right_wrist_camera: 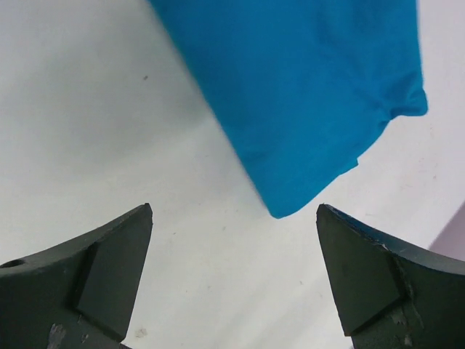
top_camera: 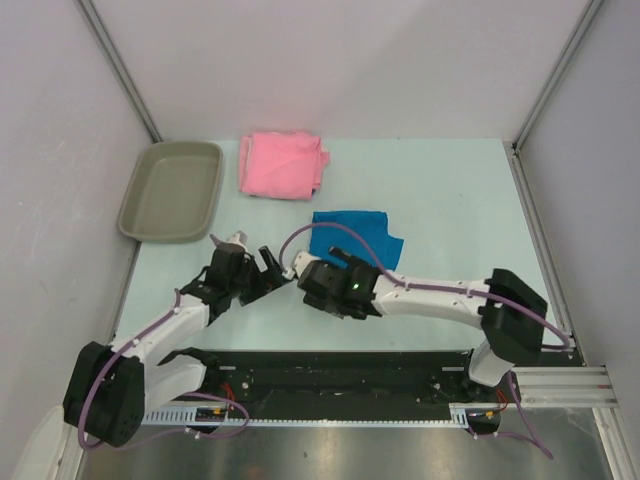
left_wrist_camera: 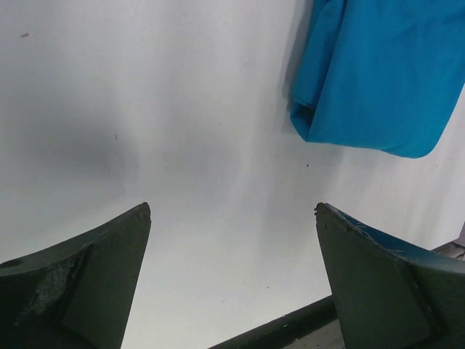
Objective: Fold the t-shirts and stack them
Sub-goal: Fold the tshirt
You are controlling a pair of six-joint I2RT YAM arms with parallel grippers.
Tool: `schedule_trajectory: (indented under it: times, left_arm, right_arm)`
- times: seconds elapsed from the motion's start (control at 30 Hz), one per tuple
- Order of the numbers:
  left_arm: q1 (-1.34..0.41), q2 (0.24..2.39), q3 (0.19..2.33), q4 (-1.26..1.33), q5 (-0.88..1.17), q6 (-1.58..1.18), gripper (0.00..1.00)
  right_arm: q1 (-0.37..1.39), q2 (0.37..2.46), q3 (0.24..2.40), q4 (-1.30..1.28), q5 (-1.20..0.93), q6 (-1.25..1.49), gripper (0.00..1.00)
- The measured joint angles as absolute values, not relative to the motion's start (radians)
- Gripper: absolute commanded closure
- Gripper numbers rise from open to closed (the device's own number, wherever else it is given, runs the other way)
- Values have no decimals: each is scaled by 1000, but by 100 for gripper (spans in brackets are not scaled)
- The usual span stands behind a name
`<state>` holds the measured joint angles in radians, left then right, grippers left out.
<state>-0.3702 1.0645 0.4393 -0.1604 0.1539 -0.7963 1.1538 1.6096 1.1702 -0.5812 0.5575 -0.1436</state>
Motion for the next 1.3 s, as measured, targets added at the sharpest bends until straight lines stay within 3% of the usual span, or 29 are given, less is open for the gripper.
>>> schedule_trajectory:
  times: [0.33,0.7,0.87,0.97,1.07,1.1,1.17,1.2,1.3]
  left_arm:
    - [-370,978,388,-138,134,-805,0]
    - [-369,968,363,-131,130,-799,0]
    - [-346,1023,363,-112,124,-786,0]
    - [-324,1061,363,-86,125,-786,0]
    - [-307,1089,368,-56,131,-786,0]
    - [-304,1098,369,-47,132,-786,0]
    - [-299,1112,372,-31,133,-787,0]
    - [-298,1116,374,-29,133,-786,0]
    - [-296,1123,376,-21,137,-786,0]
  right_arm:
    - [1258,1834,1058,-519,817,-247,1]
    - [1254,1945,1019,-120,1039,-466,3]
    - [1217,1989,1013,22,1074,-544,9]
    - [1196,2003,1013,68,1071,-574,18]
    - [1172,2012,1013,99,1051,-581,38]
    - [1163,2014,1013,104,1030,-577,58]
    - [1149,2020,1013,110,993,-566,79]
    - [1142,2025,1011,109,963,-556,100]
    - [1135,2035,1007,99,942,-539,100]
